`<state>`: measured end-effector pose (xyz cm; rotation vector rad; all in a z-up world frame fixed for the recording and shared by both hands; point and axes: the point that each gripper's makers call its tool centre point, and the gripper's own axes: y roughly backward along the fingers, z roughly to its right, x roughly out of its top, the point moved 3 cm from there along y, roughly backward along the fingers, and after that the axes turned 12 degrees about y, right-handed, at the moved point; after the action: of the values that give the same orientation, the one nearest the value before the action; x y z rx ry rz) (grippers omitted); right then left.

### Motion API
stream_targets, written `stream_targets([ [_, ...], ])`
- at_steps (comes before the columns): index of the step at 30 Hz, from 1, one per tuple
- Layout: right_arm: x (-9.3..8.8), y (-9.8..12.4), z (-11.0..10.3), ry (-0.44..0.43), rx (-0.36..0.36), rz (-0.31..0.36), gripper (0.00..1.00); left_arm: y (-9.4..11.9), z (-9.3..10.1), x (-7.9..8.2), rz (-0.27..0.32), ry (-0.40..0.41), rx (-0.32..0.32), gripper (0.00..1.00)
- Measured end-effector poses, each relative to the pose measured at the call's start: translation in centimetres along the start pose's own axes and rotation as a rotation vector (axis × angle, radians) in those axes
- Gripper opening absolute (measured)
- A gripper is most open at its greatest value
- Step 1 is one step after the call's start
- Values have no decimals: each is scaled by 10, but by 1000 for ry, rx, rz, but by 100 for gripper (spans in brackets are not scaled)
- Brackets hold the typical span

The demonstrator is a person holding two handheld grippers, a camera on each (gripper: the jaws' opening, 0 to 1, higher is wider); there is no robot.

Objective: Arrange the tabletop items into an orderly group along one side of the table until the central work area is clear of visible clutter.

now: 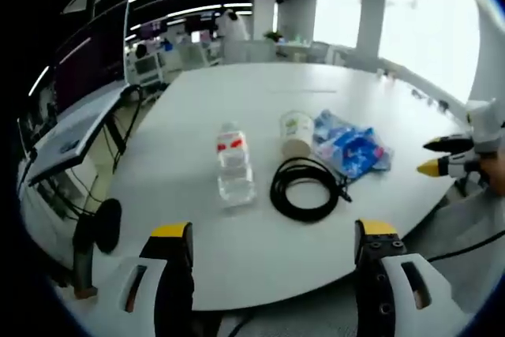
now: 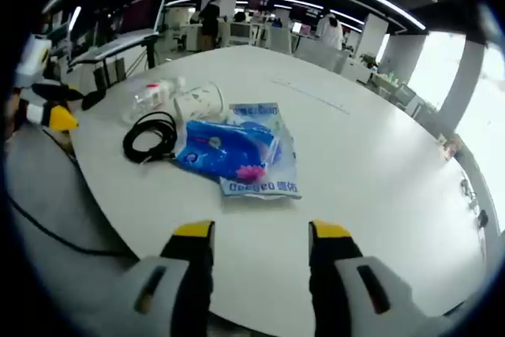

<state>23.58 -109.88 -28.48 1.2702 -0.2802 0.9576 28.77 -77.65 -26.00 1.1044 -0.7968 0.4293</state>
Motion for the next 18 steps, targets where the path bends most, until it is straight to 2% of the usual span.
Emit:
stream_targets([
  [18,-2,0,-1,16,-6,-17,48,2,-1,3,25,40,-30,82],
])
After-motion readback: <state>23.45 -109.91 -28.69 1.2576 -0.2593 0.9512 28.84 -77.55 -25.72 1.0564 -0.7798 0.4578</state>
